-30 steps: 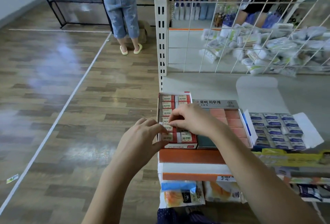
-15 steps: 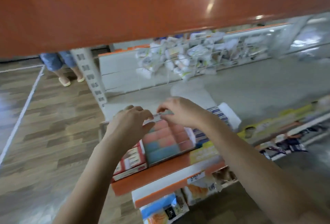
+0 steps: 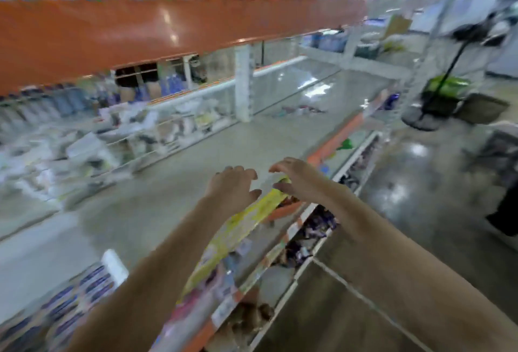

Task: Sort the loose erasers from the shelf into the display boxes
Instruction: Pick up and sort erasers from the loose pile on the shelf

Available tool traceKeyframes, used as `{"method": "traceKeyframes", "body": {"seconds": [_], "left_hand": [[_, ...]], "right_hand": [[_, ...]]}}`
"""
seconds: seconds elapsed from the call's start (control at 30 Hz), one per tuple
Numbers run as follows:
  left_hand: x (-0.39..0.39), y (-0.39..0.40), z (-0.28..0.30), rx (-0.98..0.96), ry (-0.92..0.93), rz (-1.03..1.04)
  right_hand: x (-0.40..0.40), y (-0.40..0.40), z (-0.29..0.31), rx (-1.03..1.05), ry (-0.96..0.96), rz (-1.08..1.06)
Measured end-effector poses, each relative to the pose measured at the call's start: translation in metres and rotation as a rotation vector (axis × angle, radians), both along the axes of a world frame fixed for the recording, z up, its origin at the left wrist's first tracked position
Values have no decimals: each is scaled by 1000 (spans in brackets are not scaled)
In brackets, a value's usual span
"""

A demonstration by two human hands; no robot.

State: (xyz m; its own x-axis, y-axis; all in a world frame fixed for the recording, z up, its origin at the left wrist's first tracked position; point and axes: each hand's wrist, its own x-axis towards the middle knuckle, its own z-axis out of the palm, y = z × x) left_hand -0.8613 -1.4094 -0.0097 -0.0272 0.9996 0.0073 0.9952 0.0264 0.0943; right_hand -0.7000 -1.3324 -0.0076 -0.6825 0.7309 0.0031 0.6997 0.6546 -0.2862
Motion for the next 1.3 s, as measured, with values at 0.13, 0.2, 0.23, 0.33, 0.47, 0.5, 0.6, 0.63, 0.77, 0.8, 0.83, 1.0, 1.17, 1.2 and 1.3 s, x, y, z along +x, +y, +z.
{"method": "traceKeyframes", "body": {"seconds": [0.13, 0.2, 0.23, 0.33, 0.47, 0.5, 0.6, 0.63, 0.77, 0.8, 0.83, 1.0, 1.17, 1.2, 1.3], "left_hand": [[50, 87, -11, -45, -12, -56], [66, 129, -17, -64, -16, -78], [72, 151, -20, -67, -18, -86], [82, 221, -30, -57, -32, -89], [88, 313, -38, 6, -50, -60], [88, 334, -40, 19, -59, -50], [83, 391, -44, 57, -17, -13], [80, 408, -45, 68, 5, 10], [77, 459, -48, 95, 3, 117], [75, 469, -50, 95, 6, 134], [73, 478, -52, 93, 6, 152], [71, 493, -63, 102, -26, 279], [73, 483, -67, 177, -74, 282], [76, 476, -66, 241, -112, 294], [89, 450, -60, 371, -255, 399]], "right_hand": [[57, 69, -11, -56, -18, -105], [76, 105, -16, -81, -20, -131], [85, 125, -19, -82, -17, -135], [104, 185, -26, -92, -48, -157], [120, 278, -36, -107, -34, -199], [121, 300, -36, -122, -25, -211], [124, 361, -41, -111, -12, -210], [125, 379, -44, -93, -4, -202], [124, 440, -56, -59, 57, -207], [122, 454, -58, -57, 72, -199], [119, 468, -61, -54, 77, -180], [108, 522, -71, -41, 49, 58], [112, 544, -82, -16, 136, 213], [113, 545, -81, -15, 150, 249], [114, 539, -73, -54, 215, 388]]}}
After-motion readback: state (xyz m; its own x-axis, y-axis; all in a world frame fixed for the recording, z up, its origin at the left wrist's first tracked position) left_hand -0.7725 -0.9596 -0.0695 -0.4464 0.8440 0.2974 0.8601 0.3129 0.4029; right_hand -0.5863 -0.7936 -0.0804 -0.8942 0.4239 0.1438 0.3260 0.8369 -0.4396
